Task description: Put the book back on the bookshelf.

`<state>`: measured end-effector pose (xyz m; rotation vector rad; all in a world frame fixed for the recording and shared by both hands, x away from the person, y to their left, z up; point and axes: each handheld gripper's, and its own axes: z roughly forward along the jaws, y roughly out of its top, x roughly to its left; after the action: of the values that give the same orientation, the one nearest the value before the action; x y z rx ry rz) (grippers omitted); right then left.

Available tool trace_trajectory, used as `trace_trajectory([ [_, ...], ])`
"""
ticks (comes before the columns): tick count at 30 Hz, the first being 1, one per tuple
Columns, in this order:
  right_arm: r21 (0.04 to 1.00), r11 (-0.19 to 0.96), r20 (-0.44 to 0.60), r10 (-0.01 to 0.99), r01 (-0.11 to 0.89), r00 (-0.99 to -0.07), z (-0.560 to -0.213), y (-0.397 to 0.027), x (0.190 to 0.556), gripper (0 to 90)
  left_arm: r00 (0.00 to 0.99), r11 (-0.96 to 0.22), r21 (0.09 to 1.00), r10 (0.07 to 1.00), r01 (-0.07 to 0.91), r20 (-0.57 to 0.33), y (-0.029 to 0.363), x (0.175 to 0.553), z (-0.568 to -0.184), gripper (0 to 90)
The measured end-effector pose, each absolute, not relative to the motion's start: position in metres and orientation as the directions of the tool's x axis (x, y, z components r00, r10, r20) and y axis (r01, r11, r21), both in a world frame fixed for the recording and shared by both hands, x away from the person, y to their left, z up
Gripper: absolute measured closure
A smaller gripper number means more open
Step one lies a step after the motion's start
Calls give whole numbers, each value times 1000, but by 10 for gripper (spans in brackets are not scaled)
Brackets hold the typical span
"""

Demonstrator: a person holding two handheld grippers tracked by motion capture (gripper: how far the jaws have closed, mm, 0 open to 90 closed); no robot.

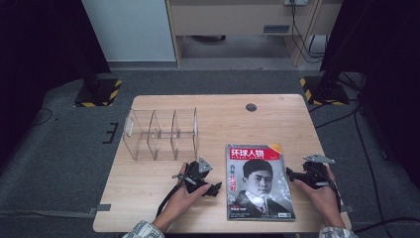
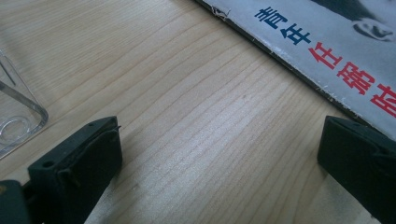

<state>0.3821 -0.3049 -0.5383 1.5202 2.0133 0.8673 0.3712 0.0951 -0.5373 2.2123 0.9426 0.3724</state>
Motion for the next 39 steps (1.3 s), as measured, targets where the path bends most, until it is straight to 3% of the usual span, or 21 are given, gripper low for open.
trace_trajectory([
  [6, 718, 200, 5, 956, 666, -293, -538, -305, 383, 81, 698, -498, 696, 716, 518, -6, 95, 371, -537, 0],
  [9, 721, 193, 11, 957, 666, -290, -537, -307, 382, 122, 699, -499, 691, 715, 523, -13, 96, 371, -536, 4],
  [17, 768, 175, 4, 960, 616, -278, -522, -308, 376, 225, 694, -452, 730, 718, 513, -44, 95, 368, -524, 71],
  [23, 787, 222, 2, 932, 576, -362, -514, -285, 375, 265, 737, -443, 762, 673, 472, -66, 78, 355, -517, 190],
  [30, 764, 266, 14, 904, 589, -426, -520, -268, 378, 264, 777, -477, 761, 628, 439, -54, 59, 345, -518, 293],
  [39, 743, 260, 56, 894, 616, -445, -528, -264, 384, 224, 816, -552, 730, 578, 403, -13, 37, 336, -529, 299],
])
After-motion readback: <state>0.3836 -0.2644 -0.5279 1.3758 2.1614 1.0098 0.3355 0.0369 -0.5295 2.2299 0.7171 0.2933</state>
